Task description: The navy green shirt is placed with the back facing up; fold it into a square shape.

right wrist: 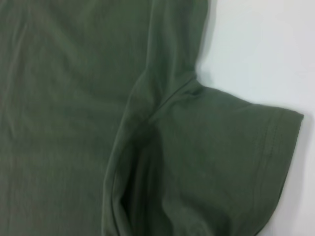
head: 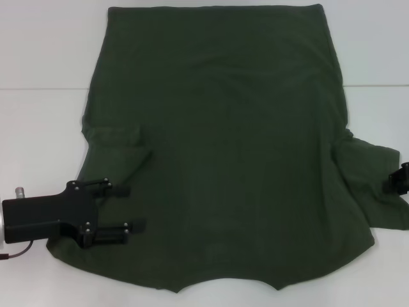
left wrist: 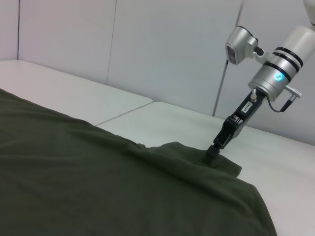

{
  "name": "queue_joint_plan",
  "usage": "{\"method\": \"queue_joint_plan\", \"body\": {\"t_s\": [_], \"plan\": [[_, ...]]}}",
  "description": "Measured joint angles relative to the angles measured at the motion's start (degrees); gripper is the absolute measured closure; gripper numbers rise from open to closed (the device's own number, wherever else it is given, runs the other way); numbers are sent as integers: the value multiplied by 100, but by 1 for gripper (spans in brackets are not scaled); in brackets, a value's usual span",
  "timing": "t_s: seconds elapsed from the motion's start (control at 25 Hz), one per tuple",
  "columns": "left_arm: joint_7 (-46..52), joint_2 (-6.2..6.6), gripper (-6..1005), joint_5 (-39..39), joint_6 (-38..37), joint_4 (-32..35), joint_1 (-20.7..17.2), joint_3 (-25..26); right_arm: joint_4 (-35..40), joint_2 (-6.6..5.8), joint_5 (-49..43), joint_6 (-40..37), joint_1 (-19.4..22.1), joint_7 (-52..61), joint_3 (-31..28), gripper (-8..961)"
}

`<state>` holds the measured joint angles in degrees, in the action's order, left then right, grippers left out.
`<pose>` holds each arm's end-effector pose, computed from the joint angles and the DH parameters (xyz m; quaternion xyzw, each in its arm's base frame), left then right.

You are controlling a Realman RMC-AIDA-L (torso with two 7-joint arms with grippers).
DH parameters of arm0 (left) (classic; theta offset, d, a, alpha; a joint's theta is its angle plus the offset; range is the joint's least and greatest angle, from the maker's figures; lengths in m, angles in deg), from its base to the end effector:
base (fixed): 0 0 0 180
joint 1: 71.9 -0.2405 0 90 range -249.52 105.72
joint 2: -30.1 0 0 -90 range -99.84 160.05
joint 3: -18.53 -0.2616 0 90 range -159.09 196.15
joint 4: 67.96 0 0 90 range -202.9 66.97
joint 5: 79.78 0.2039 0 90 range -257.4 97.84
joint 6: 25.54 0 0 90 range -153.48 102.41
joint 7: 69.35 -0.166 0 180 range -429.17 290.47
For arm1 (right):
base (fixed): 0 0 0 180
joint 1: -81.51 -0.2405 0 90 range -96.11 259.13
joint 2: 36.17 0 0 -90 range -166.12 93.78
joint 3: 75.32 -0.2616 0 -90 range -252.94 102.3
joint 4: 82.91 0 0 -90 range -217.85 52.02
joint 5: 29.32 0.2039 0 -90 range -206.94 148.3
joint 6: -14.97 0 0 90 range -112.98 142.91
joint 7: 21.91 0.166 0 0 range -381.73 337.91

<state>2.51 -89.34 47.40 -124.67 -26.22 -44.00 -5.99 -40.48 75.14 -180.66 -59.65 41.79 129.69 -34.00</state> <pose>-0.2838 0.3055 0.0023 -0.9452 -0.1886 -0.2256 0.1421 0.3220 0.3971 0.0418 -0.7168 0.6508 -0.0076 0.2501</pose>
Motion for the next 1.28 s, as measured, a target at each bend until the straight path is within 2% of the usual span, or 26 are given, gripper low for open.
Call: {"method": "queue_joint_plan", "body": {"t_s": [0.28,0.48,0.72,0.92,1.28], "plan": [[-16,-1,192,0,0,-18,-6,0,0,-4,-1,-1,-1,9,7,651],[-45,-10,193,0,0,-23,-18,0,1,-4,-6,0,4,16,7,879],[-66,-20,193,0,0,-28,-44,-1,12,-4,-69,-16,-9,5,-17,929],[-86,-40,193,0,0,-28,-61,-1,61,-18,97,-50,20,-73,-189,933],[-94,-44,193,0,-1,-25,-66,8,142,-192,645,-296,269,-336,-750,946]]}}
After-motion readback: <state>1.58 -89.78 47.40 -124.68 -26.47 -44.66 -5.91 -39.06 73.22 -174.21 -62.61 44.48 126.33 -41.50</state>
